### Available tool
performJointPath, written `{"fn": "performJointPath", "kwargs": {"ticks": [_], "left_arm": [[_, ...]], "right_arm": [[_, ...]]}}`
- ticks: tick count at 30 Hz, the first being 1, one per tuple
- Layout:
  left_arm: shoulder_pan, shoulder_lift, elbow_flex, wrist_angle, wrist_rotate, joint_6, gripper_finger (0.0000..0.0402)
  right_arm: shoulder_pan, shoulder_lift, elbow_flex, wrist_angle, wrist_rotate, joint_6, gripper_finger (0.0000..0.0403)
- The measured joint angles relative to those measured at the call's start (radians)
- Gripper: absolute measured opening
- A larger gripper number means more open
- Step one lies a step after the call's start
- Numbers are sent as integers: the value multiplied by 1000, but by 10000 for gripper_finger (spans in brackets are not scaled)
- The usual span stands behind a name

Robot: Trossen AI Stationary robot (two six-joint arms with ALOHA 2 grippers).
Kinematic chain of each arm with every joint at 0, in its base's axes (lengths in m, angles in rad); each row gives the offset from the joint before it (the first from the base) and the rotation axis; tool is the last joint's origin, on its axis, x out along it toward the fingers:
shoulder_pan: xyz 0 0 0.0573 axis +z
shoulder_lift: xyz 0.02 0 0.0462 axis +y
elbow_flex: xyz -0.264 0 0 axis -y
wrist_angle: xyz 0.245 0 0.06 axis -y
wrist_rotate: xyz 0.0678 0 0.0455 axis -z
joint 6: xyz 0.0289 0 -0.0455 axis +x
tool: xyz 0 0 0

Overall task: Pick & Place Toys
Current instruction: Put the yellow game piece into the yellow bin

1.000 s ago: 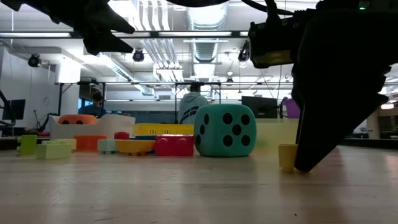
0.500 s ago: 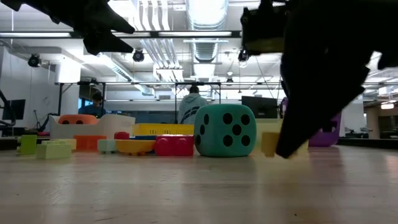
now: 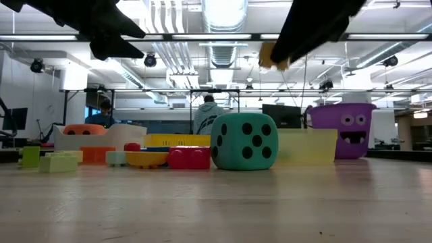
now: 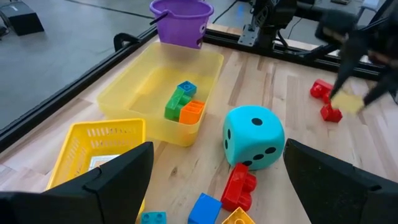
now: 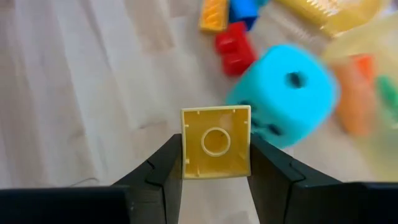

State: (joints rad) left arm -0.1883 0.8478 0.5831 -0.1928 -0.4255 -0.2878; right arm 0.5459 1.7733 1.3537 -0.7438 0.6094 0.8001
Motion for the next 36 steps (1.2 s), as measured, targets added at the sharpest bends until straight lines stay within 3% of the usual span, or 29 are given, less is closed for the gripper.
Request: {"fn": "performJointPath", "kwargs": {"ticks": [7,14,21,30,36], "left_arm": [[0,0,0,-3,0,0,358],[0,0,0,-4,0,0,358],[0,0,0,-12,0,0,358],[1,0,0,-18,0,0,358],[1,0,0,-26,0,0,358]], "right_arm": [[-81,-98,-1,-138,56,0,131],[-263,-154,-10,-213,40,-52,131],[-492,-171,-43,-207,-139,-234,131],[-712,-160,-50,-64,-384,-579,131],[-822,-101,-50,-38,-448,-576,131]]}}
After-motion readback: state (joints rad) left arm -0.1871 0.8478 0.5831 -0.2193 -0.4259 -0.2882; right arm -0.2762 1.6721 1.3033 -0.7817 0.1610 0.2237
